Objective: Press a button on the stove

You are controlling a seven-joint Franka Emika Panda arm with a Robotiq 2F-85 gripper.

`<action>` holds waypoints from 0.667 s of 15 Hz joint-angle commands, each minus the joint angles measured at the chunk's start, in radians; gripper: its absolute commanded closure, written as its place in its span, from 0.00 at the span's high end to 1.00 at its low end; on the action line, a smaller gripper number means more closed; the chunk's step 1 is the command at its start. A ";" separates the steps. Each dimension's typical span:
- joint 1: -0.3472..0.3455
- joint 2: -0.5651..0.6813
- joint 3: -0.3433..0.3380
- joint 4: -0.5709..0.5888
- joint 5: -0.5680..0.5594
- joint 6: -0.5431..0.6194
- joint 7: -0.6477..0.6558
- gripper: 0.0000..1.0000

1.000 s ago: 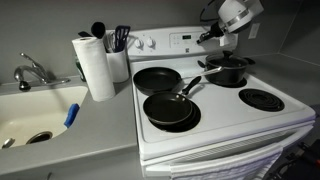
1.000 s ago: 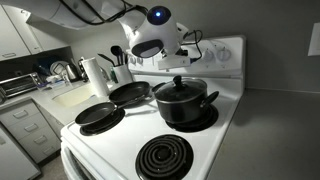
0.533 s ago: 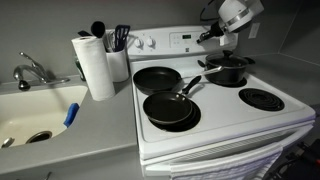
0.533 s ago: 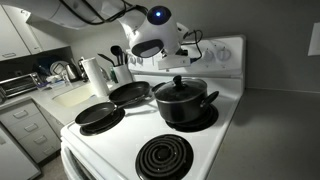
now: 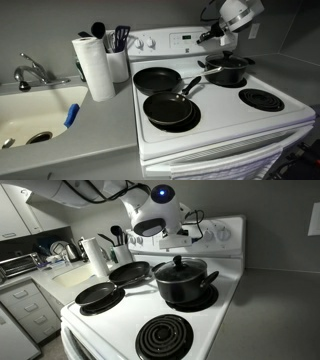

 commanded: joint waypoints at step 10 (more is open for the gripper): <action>-0.027 0.076 0.023 0.095 0.034 -0.043 -0.022 0.00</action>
